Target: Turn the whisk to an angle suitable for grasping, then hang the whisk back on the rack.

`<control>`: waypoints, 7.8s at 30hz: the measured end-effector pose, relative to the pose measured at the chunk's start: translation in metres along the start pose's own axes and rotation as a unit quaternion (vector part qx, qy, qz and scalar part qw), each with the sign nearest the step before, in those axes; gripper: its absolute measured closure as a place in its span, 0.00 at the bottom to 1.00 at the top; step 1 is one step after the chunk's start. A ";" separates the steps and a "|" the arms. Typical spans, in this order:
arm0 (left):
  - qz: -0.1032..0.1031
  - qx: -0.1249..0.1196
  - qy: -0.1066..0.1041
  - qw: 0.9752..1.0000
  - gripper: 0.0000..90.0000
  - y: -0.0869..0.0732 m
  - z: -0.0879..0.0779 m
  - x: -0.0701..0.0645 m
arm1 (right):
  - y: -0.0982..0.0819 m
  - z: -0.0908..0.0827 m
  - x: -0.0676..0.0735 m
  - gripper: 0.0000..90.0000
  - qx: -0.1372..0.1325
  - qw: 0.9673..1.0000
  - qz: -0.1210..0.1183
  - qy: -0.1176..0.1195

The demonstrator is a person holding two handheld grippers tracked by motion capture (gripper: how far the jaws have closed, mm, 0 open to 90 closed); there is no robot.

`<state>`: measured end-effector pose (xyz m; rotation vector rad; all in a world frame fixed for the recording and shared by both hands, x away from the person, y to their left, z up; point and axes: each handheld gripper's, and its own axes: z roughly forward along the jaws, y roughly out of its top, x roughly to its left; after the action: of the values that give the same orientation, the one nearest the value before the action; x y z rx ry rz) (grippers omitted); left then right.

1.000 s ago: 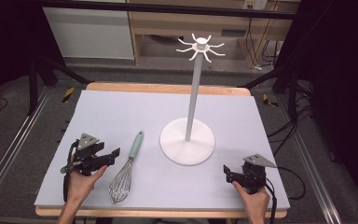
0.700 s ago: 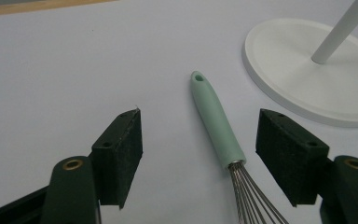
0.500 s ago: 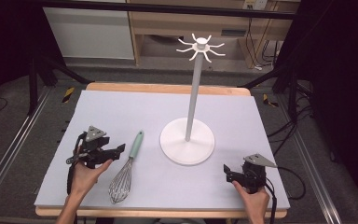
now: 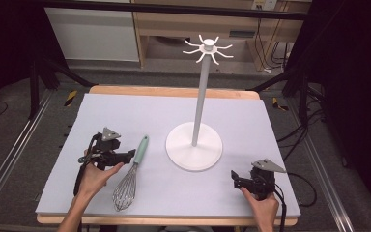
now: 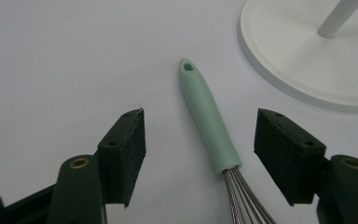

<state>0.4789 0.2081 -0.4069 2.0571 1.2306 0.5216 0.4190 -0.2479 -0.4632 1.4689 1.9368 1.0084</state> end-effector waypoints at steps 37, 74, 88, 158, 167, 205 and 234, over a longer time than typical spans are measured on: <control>-0.024 0.126 -0.007 0.992 0.56 0.002 0.046 -0.017 | 0.000 0.003 0.001 0.13 0.014 1.000 -0.006 0.008; -0.007 0.197 -0.012 0.980 0.76 0.003 0.055 -0.016 | 0.000 0.004 0.001 0.13 0.019 1.000 -0.006 0.011; 0.014 0.215 -0.014 0.976 0.71 0.010 0.065 -0.018 | 0.000 0.004 0.001 0.13 0.023 1.000 -0.008 0.014; -0.028 -0.203 -0.049 0.977 0.76 0.024 -0.080 -0.021 | -0.001 0.003 0.000 0.13 0.018 1.000 -0.002 0.009; -0.019 -0.236 -0.064 0.969 0.76 0.040 -0.096 -0.030 | -0.001 0.003 0.000 0.13 0.016 1.000 -0.006 0.009; 0.048 -0.276 -0.103 0.955 0.76 0.109 -0.103 -0.092 | 0.000 0.004 0.000 0.13 0.008 1.000 -0.010 0.006; 0.080 -0.271 -0.107 0.953 0.76 0.141 -0.102 -0.129 | 0.001 0.002 0.000 0.13 0.003 1.000 -0.005 0.011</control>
<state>0.4392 0.0837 -0.2343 1.6901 0.6964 0.6123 0.4212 -0.2471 -0.4638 1.4554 1.9628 1.0175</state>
